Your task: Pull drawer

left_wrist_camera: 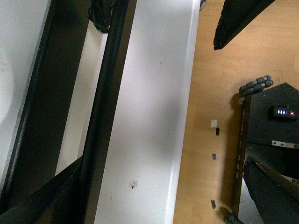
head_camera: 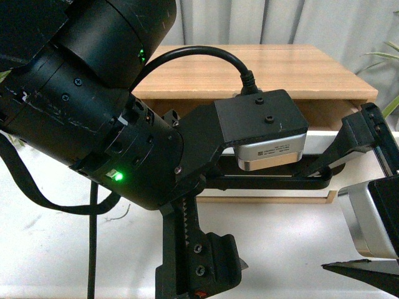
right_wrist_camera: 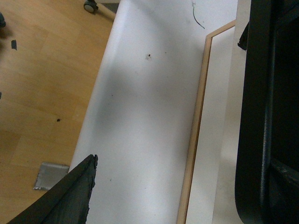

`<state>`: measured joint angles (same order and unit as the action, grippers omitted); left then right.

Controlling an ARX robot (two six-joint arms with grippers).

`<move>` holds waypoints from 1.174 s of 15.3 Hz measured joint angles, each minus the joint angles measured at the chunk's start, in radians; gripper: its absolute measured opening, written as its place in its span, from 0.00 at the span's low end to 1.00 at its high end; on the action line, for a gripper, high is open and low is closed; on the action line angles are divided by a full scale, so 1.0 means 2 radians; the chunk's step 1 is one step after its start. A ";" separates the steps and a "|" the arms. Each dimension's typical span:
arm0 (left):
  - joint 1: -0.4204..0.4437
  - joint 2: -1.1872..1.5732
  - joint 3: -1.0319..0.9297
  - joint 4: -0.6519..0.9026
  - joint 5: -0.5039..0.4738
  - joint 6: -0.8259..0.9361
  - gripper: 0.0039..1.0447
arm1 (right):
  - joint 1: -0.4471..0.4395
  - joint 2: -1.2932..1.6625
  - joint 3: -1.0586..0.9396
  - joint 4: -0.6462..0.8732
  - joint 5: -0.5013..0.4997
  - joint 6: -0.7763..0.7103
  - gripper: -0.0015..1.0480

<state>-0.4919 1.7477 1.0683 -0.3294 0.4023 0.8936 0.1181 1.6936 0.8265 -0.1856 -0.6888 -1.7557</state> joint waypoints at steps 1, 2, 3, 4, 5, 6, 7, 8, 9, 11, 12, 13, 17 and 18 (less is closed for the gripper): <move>0.002 -0.001 0.000 0.000 0.003 -0.002 0.94 | 0.000 0.000 0.002 -0.003 -0.002 0.000 0.94; 0.005 -0.004 0.001 -0.001 0.008 -0.005 0.94 | 0.000 -0.001 0.007 -0.011 -0.003 0.000 0.94; 0.007 -0.006 0.002 -0.002 0.010 -0.010 0.94 | 0.000 -0.002 0.008 -0.012 -0.003 0.001 0.94; 0.010 -0.013 0.006 -0.006 0.017 -0.018 0.94 | 0.000 -0.003 0.008 -0.014 -0.002 0.001 0.94; 0.013 -0.019 0.010 -0.001 0.015 -0.020 0.94 | 0.000 -0.005 0.008 -0.019 0.000 0.002 0.94; 0.017 -0.027 0.020 -0.003 0.019 -0.025 0.94 | 0.000 -0.007 0.008 -0.019 0.001 0.002 0.94; 0.017 -0.047 0.027 -0.006 0.019 -0.026 0.94 | 0.000 -0.015 0.008 -0.025 0.002 0.004 0.94; 0.014 -0.051 0.031 -0.018 0.016 -0.025 0.94 | 0.000 -0.029 0.009 -0.034 0.002 0.004 0.94; 0.014 -0.052 0.031 -0.018 0.016 -0.025 0.94 | 0.000 -0.034 0.010 -0.037 0.002 0.004 0.94; 0.014 -0.058 0.031 -0.018 0.015 -0.025 0.94 | 0.000 -0.045 0.019 -0.040 0.002 0.004 0.94; 0.014 -0.063 0.031 -0.021 0.014 -0.025 0.94 | 0.000 -0.050 0.024 -0.042 0.000 0.004 0.94; 0.016 -0.068 0.031 -0.022 0.014 -0.026 0.94 | 0.000 -0.054 0.028 -0.047 -0.001 0.004 0.94; 0.028 -0.082 0.031 -0.007 0.026 -0.039 0.94 | -0.005 -0.071 0.033 -0.054 -0.025 0.029 0.94; 0.038 -0.089 0.031 0.008 0.039 -0.056 0.94 | -0.010 -0.080 0.036 -0.058 -0.039 0.050 0.94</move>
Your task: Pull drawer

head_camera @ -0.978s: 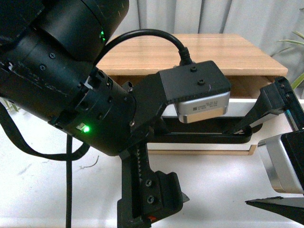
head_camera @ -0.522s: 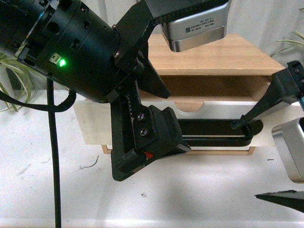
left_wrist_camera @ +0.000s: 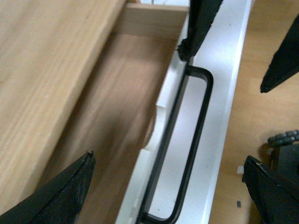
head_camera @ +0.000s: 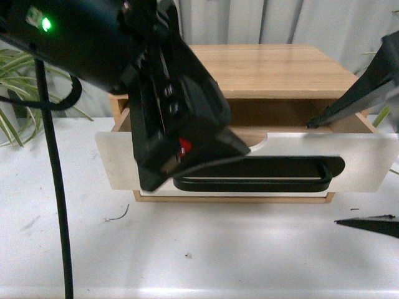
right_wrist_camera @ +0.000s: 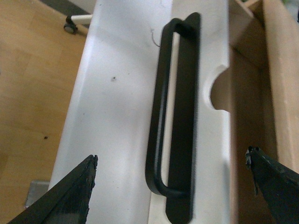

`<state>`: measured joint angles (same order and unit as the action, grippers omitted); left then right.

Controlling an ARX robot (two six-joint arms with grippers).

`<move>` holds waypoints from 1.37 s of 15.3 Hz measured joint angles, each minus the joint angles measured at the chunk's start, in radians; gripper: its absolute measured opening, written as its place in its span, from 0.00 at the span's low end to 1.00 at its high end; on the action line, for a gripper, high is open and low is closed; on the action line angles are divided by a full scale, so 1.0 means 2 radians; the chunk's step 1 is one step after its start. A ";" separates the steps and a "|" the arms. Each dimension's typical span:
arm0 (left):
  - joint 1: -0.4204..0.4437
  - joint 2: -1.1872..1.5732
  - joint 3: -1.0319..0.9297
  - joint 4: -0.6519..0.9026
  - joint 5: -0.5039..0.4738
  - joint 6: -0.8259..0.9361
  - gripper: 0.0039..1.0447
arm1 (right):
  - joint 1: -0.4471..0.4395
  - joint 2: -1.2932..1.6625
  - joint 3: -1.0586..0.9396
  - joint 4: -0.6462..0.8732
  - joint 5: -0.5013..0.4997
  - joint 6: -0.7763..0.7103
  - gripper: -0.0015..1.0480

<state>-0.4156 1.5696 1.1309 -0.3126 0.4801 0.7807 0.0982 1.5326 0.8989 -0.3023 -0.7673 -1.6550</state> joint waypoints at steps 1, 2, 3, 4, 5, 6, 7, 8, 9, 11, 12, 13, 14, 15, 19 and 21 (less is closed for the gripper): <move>0.015 -0.011 0.000 0.013 0.016 -0.024 0.94 | -0.012 -0.010 0.005 -0.003 -0.014 0.023 0.94; 0.032 -0.025 0.000 0.031 0.029 -0.051 0.94 | -0.029 -0.017 0.012 -0.013 -0.026 0.042 0.94; 0.050 -0.038 0.000 0.049 0.044 -0.080 0.94 | -0.045 -0.023 0.017 -0.023 -0.042 0.061 0.94; 0.070 -0.051 -0.005 0.068 0.055 -0.110 0.94 | -0.063 -0.028 0.018 -0.015 -0.062 0.081 0.94; 0.095 -0.064 -0.016 0.094 0.061 -0.145 0.94 | -0.082 -0.031 0.018 0.014 -0.079 0.116 0.94; 0.120 -0.072 -0.028 0.123 0.061 -0.175 0.94 | -0.107 -0.034 0.018 0.078 -0.086 0.167 0.94; 0.157 -0.080 -0.043 0.161 0.053 -0.220 0.94 | -0.133 -0.034 0.012 0.177 -0.066 0.251 0.94; 0.201 -0.086 -0.059 0.201 0.027 -0.266 0.94 | -0.159 -0.028 0.008 0.271 -0.025 0.351 0.94; 0.241 -0.094 -0.076 0.234 -0.007 -0.296 0.94 | -0.182 -0.021 0.008 0.336 0.027 0.443 0.94; 0.328 -0.120 -0.123 0.280 -0.073 -0.350 0.94 | -0.225 -0.025 0.003 0.389 0.105 0.640 0.94; 0.359 -0.139 -0.143 0.280 -0.085 -0.358 0.94 | -0.247 -0.033 -0.015 0.405 0.117 0.733 0.94; 0.390 -0.147 -0.147 0.290 -0.099 -0.370 0.94 | -0.257 -0.048 -0.034 0.408 0.122 0.807 0.94; 0.423 -0.166 -0.173 0.354 -0.070 -0.378 0.87 | -0.253 -0.077 -0.068 0.447 0.164 0.826 0.85; 0.438 -0.202 -0.216 0.391 -0.034 -0.381 0.76 | -0.241 -0.123 -0.109 0.448 0.194 0.827 0.75; 0.358 -0.314 -0.382 0.433 -0.087 -0.387 0.28 | -0.179 -0.385 -0.279 0.326 0.259 0.827 0.26; 0.327 -0.362 -0.425 0.440 -0.121 -0.387 0.04 | -0.134 -0.523 -0.351 0.278 0.290 0.827 0.02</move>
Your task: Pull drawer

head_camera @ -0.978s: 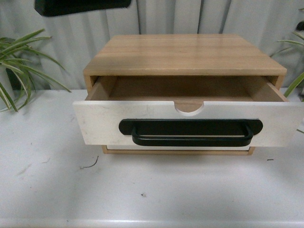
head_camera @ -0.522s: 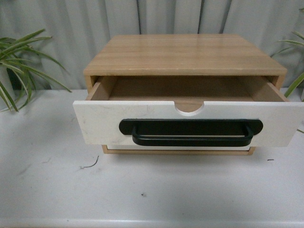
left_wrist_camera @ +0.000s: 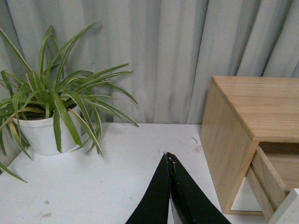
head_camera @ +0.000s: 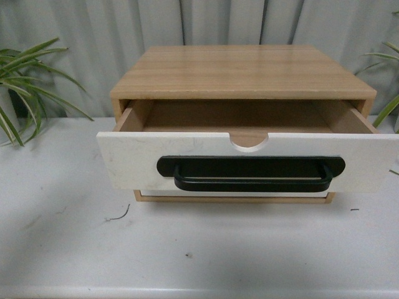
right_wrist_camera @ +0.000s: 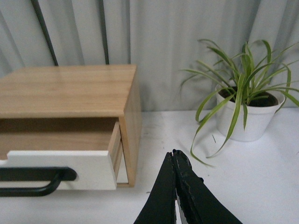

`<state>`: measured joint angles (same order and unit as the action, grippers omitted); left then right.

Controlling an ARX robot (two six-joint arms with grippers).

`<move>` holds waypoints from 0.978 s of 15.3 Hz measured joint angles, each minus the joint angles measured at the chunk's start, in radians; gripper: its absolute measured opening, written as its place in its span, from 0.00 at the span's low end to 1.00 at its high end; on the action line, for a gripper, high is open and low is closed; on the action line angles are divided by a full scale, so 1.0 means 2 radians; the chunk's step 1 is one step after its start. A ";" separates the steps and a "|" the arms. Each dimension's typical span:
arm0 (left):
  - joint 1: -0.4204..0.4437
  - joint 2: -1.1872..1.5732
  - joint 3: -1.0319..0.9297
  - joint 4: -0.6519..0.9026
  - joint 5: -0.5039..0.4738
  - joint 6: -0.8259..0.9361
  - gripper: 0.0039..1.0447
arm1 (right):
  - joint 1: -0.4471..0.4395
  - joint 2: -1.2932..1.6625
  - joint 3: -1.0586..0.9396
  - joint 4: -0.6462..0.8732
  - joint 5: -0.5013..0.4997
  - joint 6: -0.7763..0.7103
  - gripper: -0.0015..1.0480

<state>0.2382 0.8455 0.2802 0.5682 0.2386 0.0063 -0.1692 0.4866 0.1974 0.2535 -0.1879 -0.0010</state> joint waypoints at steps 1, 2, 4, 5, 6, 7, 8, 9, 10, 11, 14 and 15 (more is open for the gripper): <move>-0.014 -0.019 -0.019 0.000 -0.014 -0.002 0.01 | 0.009 -0.027 -0.008 0.001 0.015 -0.001 0.02; -0.026 -0.038 -0.037 -0.005 -0.025 -0.002 0.01 | 0.015 -0.038 -0.014 0.002 0.027 -0.001 0.02; -0.048 -0.073 -0.063 -0.015 -0.046 -0.002 0.01 | 0.061 -0.064 -0.042 -0.011 0.076 0.000 0.02; -0.055 -0.089 -0.071 -0.020 -0.055 -0.002 0.01 | 0.085 -0.075 -0.047 -0.012 0.086 0.000 0.02; -0.063 -0.107 -0.081 -0.029 -0.062 -0.002 0.01 | 0.087 -0.085 -0.050 -0.013 0.090 0.000 0.02; -0.070 -0.124 -0.090 -0.038 -0.069 -0.002 0.01 | 0.084 -0.096 -0.057 -0.020 0.095 0.000 0.02; -0.101 -0.142 -0.098 -0.050 -0.106 -0.002 0.01 | 0.084 -0.105 -0.064 -0.025 0.094 0.000 0.02; -0.121 -0.160 -0.105 -0.061 -0.112 -0.002 0.01 | 0.084 -0.113 -0.069 -0.030 0.094 0.000 0.02; -0.122 -0.173 -0.109 -0.069 -0.115 -0.002 0.01 | 0.084 -0.122 -0.072 -0.034 0.094 0.000 0.02; -0.118 -0.188 -0.113 -0.079 -0.120 -0.002 0.01 | 0.084 -0.131 -0.073 -0.038 0.094 0.000 0.02; -0.119 -0.224 -0.131 -0.083 -0.120 -0.002 0.01 | 0.084 -0.158 -0.093 -0.043 0.094 0.000 0.02; -0.119 -0.233 -0.135 -0.101 -0.119 -0.002 0.01 | 0.084 -0.187 -0.092 -0.089 0.095 0.000 0.02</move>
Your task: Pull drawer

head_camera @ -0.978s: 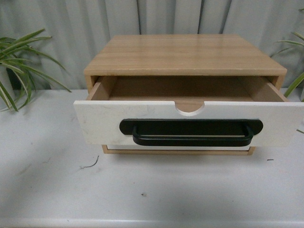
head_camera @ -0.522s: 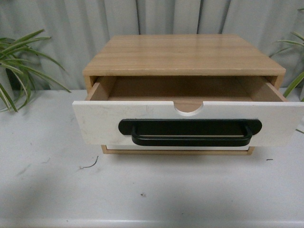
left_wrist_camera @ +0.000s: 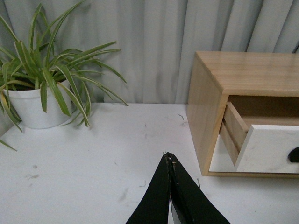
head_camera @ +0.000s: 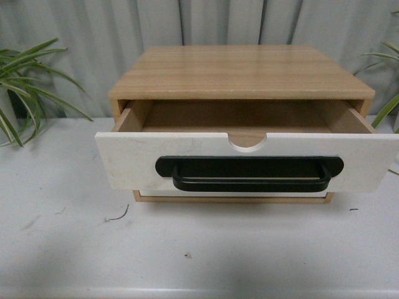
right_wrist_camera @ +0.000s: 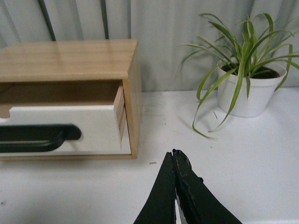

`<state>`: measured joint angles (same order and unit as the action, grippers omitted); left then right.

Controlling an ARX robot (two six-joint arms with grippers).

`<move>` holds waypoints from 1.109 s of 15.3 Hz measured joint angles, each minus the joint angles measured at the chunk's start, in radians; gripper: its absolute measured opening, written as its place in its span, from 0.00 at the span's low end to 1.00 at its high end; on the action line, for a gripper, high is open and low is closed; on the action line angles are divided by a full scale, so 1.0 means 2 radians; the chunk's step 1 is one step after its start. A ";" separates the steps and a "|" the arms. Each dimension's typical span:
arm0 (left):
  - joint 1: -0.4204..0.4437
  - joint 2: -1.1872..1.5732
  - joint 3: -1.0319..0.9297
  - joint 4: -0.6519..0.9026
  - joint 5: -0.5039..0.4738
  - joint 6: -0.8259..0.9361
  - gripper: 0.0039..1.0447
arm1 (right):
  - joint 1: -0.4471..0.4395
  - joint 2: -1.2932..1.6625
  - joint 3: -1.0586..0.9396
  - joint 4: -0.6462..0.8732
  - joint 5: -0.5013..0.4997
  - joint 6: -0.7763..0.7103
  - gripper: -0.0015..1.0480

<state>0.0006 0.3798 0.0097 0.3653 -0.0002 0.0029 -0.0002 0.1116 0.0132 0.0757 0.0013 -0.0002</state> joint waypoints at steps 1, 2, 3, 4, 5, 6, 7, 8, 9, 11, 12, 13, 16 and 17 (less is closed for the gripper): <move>0.000 -0.014 0.000 -0.010 0.000 0.000 0.01 | 0.000 -0.051 0.000 -0.039 -0.001 0.000 0.02; 0.000 -0.029 0.000 -0.022 0.000 0.000 0.01 | 0.000 -0.054 0.002 -0.032 -0.001 0.000 0.02; 0.000 -0.044 0.000 -0.034 -0.001 0.000 0.01 | 0.000 -0.054 0.000 -0.044 -0.001 0.000 0.02; 0.000 -0.054 0.000 -0.047 0.000 0.000 0.01 | 0.000 -0.054 0.000 -0.039 -0.001 0.000 0.02; 0.000 -0.062 0.000 -0.058 0.000 0.000 0.01 | 0.000 -0.054 0.000 -0.040 -0.001 0.000 0.02; 0.000 -0.075 0.000 -0.066 0.000 0.000 0.01 | 0.000 -0.054 0.000 -0.040 -0.001 0.000 0.02; 0.000 -0.085 0.000 -0.075 0.000 0.000 0.01 | 0.000 -0.054 0.000 -0.040 -0.001 0.000 0.02; 0.000 -0.092 0.000 -0.086 0.000 0.000 0.01 | 0.000 -0.054 0.000 -0.040 -0.001 0.000 0.02; 0.000 -0.099 0.000 -0.093 0.000 0.000 0.01 | 0.000 -0.054 0.000 -0.040 -0.001 0.000 0.02; 0.000 -0.151 0.000 -0.172 0.000 0.000 0.01 | 0.000 -0.054 0.000 -0.040 -0.001 0.000 0.02; 0.000 -0.188 0.000 -0.182 0.000 0.000 0.01 | 0.000 -0.054 0.000 -0.040 0.000 0.000 0.02; 0.000 -0.187 0.002 -0.182 0.000 0.000 0.01 | 0.000 -0.054 0.000 -0.039 -0.001 0.000 0.02; 0.000 -0.187 0.000 -0.185 0.000 0.000 0.01 | 0.000 -0.054 0.000 -0.039 -0.001 0.000 0.02; 0.000 -0.187 0.000 -0.185 0.000 0.000 0.01 | 0.000 -0.054 0.000 -0.039 -0.001 0.000 0.02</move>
<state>0.0006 0.0063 0.0101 -0.0040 -0.0006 0.0025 -0.0002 0.0032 0.0128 -0.0032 0.0002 -0.0006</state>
